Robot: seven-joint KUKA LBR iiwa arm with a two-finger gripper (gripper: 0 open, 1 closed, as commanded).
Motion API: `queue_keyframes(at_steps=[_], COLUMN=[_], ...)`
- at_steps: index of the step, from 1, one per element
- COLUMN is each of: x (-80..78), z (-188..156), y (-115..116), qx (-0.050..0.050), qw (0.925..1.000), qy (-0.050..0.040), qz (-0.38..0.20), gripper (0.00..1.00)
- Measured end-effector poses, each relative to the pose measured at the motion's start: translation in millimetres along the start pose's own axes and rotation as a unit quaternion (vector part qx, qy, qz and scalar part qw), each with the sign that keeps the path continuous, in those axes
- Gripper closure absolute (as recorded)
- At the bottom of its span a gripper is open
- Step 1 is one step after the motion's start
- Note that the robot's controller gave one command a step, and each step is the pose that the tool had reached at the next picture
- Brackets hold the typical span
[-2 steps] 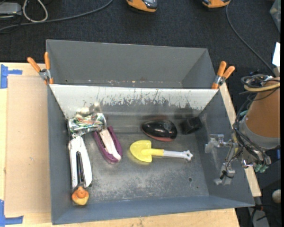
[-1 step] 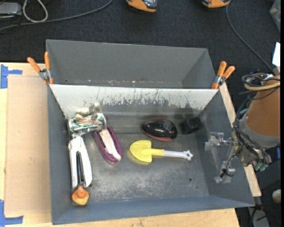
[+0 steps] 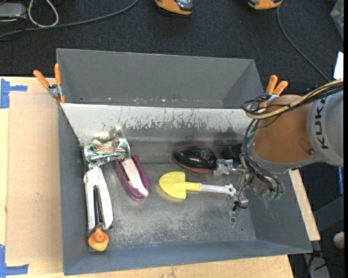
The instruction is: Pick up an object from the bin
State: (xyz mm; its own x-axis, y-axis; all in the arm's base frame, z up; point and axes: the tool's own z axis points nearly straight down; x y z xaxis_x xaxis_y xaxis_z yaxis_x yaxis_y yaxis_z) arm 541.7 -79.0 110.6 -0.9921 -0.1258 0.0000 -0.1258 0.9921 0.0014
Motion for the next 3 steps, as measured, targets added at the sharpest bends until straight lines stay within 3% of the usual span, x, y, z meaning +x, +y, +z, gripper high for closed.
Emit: queue_keyframes(at_steps=[1,2,3], x=[-7.5,-19.5,-23.9], z=[-17,5,31], y=[11,53,54], qx=[0.001,-0.001,0.0], qw=[0.998,0.999,0.9898], qy=[-0.0009,0.0016,0.0012], qz=[0.063,-0.046,0.142], gripper=[0.0,0.0,0.0])
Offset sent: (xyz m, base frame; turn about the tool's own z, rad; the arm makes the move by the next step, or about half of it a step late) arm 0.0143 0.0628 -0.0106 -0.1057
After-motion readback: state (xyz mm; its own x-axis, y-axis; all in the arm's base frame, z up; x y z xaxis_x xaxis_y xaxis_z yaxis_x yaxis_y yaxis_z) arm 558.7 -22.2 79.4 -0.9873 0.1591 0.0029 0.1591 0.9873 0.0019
